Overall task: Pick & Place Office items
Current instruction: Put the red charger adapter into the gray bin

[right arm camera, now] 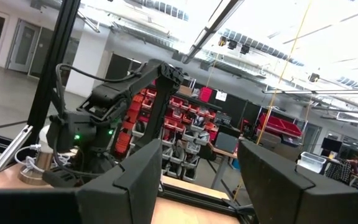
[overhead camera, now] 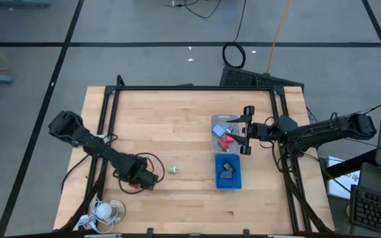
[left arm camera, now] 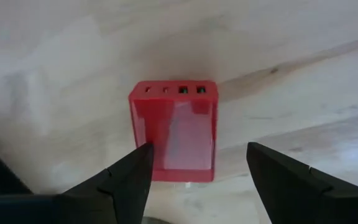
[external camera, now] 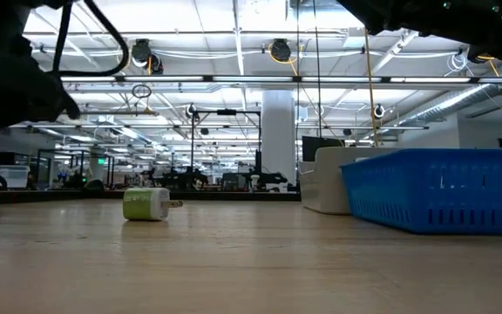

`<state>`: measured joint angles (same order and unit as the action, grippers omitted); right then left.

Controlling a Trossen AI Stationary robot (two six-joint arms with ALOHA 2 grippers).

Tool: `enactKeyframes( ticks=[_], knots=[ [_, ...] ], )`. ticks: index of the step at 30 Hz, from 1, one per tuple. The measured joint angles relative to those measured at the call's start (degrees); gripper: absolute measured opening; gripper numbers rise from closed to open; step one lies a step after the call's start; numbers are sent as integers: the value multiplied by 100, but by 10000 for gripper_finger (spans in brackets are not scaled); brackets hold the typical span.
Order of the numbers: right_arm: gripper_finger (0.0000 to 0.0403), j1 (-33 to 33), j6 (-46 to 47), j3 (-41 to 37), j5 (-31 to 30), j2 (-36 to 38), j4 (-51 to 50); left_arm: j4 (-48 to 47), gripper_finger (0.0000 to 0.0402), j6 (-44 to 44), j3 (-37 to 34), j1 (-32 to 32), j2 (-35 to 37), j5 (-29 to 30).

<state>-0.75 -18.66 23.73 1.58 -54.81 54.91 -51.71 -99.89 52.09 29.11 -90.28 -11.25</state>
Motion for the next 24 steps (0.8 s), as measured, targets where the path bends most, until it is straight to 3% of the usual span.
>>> enactKeyframes(
  ticks=[13, 24],
  knots=[
    [201, -2, 62, 0, -2, -1, -34, -350, 258, 186, 64, -33, 24, 77],
    [201, -2, 62, 0, -1, -1, -35, -406, 253, -449, 71, 331, 35, 343]
  ],
)
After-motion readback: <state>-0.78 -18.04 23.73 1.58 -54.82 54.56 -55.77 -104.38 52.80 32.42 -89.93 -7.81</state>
